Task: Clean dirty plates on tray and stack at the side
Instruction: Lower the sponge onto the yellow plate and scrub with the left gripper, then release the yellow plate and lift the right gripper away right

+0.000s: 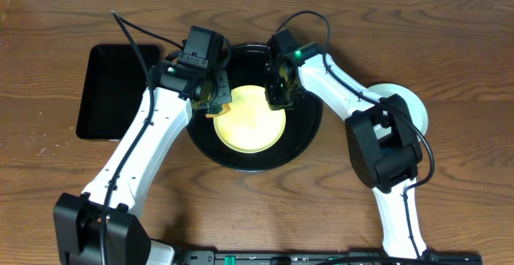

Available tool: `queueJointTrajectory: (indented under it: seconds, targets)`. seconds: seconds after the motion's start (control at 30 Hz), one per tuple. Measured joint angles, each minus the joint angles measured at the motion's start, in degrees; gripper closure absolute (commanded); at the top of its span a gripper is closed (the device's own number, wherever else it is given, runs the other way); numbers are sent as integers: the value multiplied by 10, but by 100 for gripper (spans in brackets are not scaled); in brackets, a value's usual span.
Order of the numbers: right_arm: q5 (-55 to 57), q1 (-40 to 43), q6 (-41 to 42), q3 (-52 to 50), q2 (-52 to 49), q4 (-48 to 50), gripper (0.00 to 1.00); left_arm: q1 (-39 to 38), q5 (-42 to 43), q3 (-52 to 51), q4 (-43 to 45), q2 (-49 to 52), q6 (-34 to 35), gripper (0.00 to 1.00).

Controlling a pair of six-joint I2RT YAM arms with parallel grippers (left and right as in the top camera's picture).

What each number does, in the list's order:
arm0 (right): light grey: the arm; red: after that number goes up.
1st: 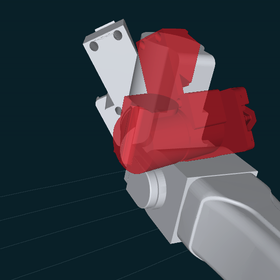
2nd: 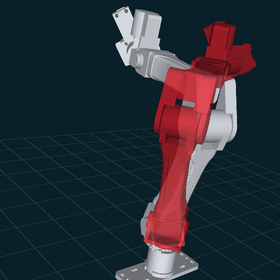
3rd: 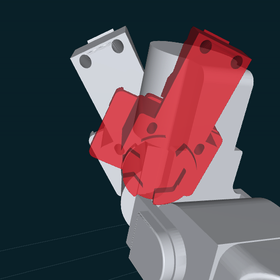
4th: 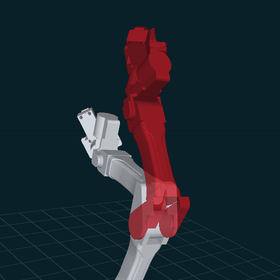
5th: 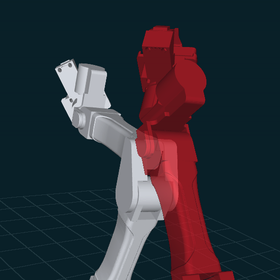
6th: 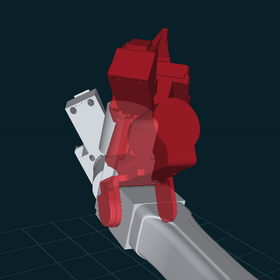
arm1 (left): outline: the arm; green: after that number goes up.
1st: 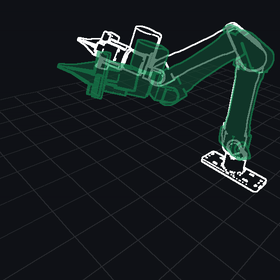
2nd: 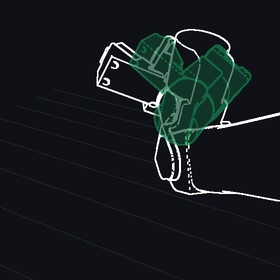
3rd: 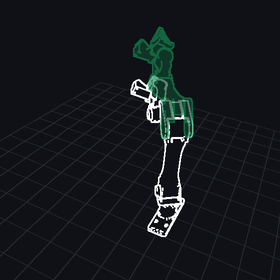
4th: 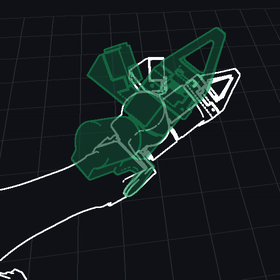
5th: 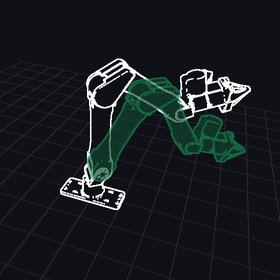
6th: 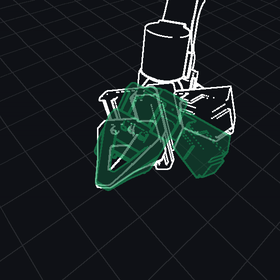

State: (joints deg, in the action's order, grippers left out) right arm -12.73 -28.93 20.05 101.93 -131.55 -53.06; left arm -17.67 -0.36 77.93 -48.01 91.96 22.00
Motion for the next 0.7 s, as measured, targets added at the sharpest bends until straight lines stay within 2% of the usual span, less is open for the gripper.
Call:
queueJointTrajectory:
  seconds: [0.4, 0.7]
  targets:
    - [-64, 9, -14, -9, 2, -8, 99, 0, 0, 0, 0, 2, 0, 92]
    - [-122, 61, -58, -23, 46, -26, 99, 0, 0, 0, 0, 2, 0, 93]
